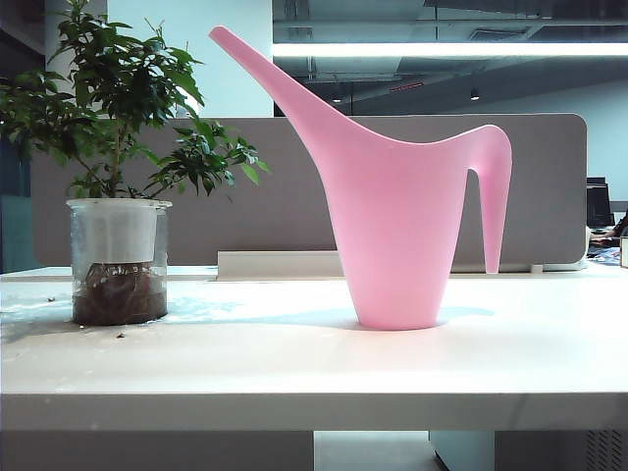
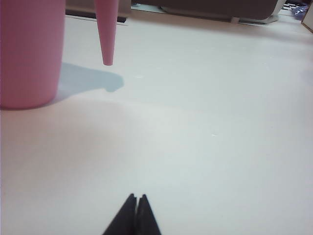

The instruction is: Pick up the watering can from the table, water the potted plant, and put the can back.

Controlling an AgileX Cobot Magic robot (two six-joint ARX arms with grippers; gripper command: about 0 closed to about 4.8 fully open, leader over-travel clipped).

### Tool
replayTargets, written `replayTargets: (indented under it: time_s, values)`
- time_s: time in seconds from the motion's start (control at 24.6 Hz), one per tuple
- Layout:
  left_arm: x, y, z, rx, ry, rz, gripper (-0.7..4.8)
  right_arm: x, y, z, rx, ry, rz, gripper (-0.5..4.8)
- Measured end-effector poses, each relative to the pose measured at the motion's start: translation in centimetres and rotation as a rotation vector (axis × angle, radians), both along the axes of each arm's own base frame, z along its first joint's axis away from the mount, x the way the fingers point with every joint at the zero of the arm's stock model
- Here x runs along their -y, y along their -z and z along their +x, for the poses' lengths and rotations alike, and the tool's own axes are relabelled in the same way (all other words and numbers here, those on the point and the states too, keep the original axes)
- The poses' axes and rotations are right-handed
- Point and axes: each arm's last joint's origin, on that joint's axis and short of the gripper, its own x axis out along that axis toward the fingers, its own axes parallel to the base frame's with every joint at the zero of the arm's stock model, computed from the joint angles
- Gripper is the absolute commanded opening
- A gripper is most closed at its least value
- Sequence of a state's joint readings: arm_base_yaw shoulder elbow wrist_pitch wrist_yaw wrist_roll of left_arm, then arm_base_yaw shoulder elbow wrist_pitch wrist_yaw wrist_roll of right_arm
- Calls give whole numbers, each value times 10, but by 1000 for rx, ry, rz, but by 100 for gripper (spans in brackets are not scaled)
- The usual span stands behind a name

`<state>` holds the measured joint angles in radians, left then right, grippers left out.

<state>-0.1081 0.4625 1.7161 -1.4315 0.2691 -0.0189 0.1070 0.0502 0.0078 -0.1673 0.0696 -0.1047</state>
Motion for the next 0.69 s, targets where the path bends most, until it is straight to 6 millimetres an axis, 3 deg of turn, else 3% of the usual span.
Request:
replayTargets:
  time_s: [0.24,0.41,0.57,0.61,0.69]
  values:
    - [0,1,1,-6,0,1,-5,0,0,0,-1,1,4,22]
    - [3,11,25,-71,-1,8,-5,0,0,0,-5,1,3,22]
    - [9,35,81,-107,-9,68,-5,0,0,0,-5,1,3,22]
    - [12,54,112,-100,-13,146,-5,0,0,0,-5,1,3,22]
    - [12,85,151,-58,-30,228,-5,0,1,0,-5,1,3,22]
